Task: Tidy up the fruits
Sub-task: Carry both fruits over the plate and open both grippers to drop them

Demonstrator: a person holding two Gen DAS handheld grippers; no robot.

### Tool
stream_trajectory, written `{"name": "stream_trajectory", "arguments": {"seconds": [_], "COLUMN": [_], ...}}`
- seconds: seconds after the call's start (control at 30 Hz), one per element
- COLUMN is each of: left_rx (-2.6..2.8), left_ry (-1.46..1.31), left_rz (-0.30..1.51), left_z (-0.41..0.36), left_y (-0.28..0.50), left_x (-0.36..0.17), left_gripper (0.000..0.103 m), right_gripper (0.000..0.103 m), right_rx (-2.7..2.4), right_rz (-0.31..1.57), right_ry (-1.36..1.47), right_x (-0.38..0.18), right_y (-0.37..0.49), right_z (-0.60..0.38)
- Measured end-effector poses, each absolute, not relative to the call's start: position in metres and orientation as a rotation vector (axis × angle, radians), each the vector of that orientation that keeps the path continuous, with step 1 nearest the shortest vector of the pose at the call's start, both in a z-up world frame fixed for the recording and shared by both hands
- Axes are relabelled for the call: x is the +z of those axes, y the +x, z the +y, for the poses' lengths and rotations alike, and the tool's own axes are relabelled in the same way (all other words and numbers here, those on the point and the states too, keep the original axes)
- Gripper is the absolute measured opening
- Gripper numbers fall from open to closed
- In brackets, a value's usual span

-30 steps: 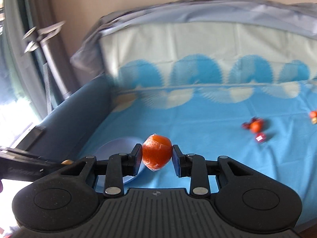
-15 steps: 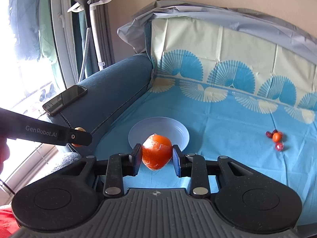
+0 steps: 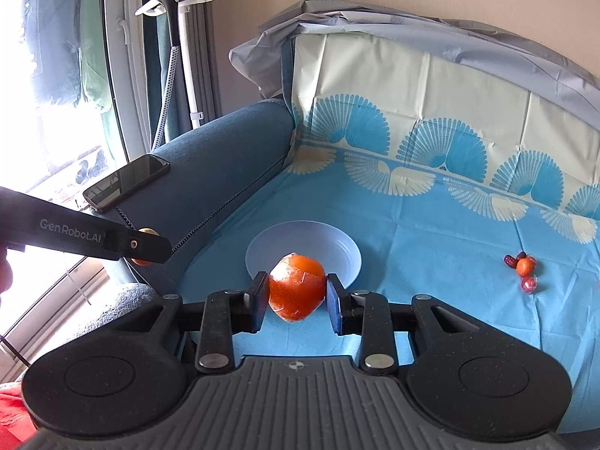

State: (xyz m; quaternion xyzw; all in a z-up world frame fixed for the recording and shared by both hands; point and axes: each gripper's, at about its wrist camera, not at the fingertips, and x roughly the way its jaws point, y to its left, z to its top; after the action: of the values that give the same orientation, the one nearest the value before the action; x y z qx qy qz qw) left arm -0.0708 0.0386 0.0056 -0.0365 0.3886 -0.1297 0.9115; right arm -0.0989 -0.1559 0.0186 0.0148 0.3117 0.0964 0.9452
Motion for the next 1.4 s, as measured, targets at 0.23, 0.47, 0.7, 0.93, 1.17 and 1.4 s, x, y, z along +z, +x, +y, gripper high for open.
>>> {"name": "stream_trajectory", "arguments": {"seconds": [0.23,0.47,0.7,0.93,1.17,1.4], "left_rx": [-0.24,-0.237,-0.267,-0.266,-0.245,-0.211], "left_ry": [-0.087,-0.066,-0.033,0.021,0.059,0.062], "left_rz": [0.796,0.81,0.835,0.934,1.009,1.021], "left_z": [0.046,0.041,0.019,0.002,0.0,0.01], "left_y": [-0.047,0.0,0.061,0.121,0.162,0.186], "left_x": [0.005,-0.009,-0.043,-0.094,-0.14,-0.15], "left_gripper": [0.026,0.026,0.026,0.026,0.026,0.077], "right_gripper": [0.034,0.034,0.034,0.034,0.034,0.054], "right_rx": [0.176,0.17,0.159,0.167,0.208,0.228], "right_rz": [0.653,0.697,0.768,0.832,0.882,0.917], "right_ry": [0.052,0.051,0.043,-0.005,-0.042,-0.081], "right_x": [0.013,-0.008,-0.045,-0.086,-0.121,-0.136], "right_y": [-0.078,-0.041,0.018,0.07,0.106,0.136], "right_z": [-0.157,-0.156,-0.165,-0.165,-0.157,-0.147]}}
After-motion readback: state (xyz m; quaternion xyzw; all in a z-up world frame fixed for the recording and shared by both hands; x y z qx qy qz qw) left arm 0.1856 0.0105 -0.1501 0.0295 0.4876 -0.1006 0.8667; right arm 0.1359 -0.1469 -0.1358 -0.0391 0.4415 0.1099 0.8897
